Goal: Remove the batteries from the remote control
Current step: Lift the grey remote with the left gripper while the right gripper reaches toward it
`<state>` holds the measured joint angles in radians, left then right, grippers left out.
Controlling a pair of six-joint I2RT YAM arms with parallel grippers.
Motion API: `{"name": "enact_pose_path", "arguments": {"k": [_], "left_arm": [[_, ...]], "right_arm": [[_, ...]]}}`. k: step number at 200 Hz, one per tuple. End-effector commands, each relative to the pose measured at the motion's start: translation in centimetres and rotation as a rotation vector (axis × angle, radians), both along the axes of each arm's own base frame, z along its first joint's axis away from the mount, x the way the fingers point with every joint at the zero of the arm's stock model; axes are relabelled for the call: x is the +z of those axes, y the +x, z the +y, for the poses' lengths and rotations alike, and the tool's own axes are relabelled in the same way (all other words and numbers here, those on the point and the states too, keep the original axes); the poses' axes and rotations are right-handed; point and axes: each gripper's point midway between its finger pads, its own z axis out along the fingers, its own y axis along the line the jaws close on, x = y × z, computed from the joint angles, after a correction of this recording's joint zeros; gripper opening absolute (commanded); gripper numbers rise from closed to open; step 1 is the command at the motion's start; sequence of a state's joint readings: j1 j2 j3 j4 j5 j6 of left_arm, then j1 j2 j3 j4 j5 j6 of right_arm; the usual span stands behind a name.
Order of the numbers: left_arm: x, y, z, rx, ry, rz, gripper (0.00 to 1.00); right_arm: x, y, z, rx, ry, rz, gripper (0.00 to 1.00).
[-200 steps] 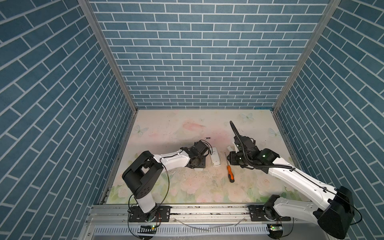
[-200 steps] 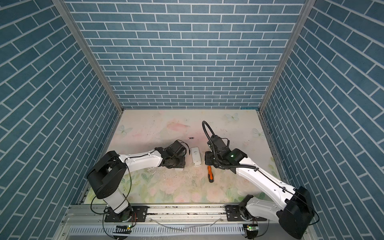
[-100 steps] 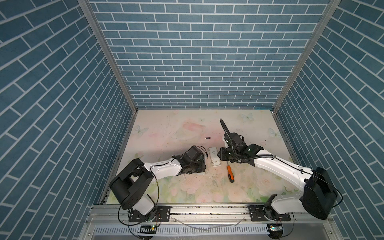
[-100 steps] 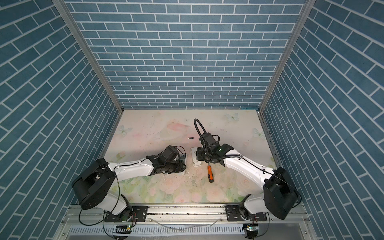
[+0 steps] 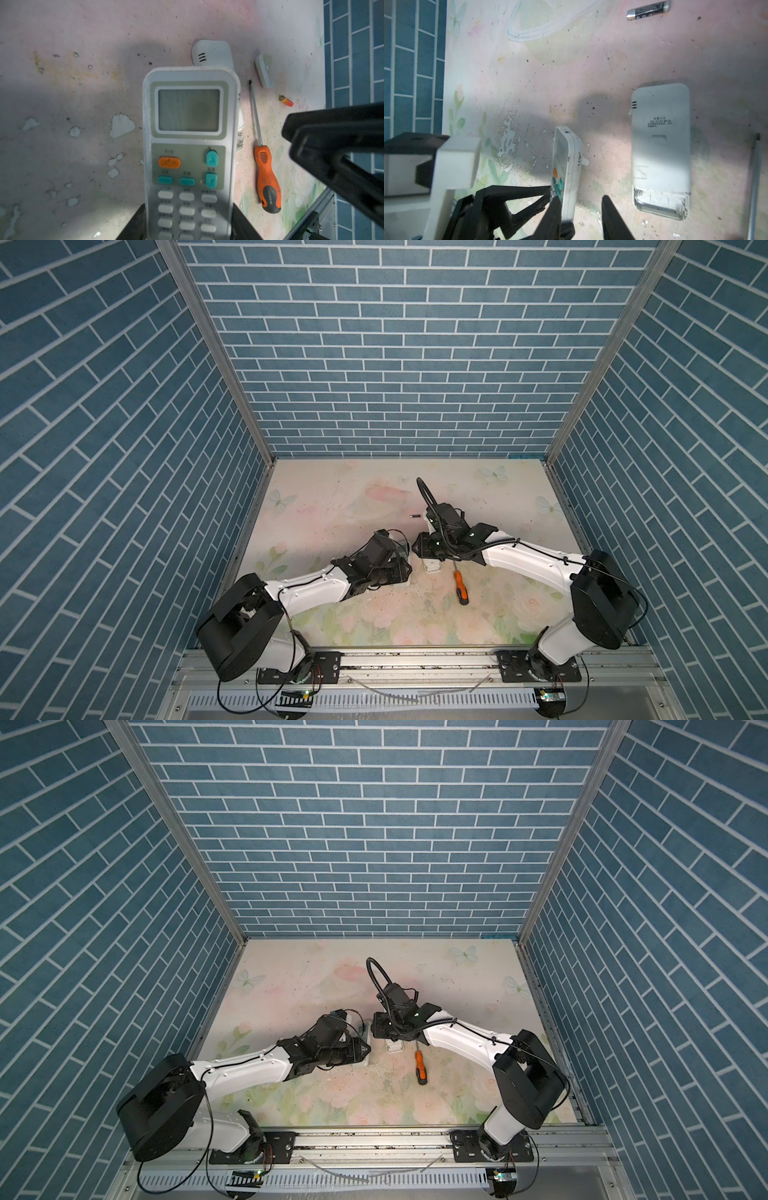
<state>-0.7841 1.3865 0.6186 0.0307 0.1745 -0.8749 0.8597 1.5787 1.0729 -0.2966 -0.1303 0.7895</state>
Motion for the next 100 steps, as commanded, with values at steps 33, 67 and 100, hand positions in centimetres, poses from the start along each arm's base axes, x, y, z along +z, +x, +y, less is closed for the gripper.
{"name": "enact_pose_path", "arguments": {"k": [33,67,100], "left_arm": [[3.5,2.5,0.4,0.105,-0.158,-0.062,0.46],[5.2,3.7,0.2,0.171,-0.257,-0.063,0.46],[7.0,4.6,-0.1,0.223,-0.345,-0.053,0.46]], "right_arm": [[3.5,-1.4,-0.4,-0.012,0.015,-0.098,0.37],[3.9,-2.5,-0.2,0.021,0.035,-0.162,0.39],[4.3,-3.0,0.6,0.061,0.035,-0.206,0.4]]}}
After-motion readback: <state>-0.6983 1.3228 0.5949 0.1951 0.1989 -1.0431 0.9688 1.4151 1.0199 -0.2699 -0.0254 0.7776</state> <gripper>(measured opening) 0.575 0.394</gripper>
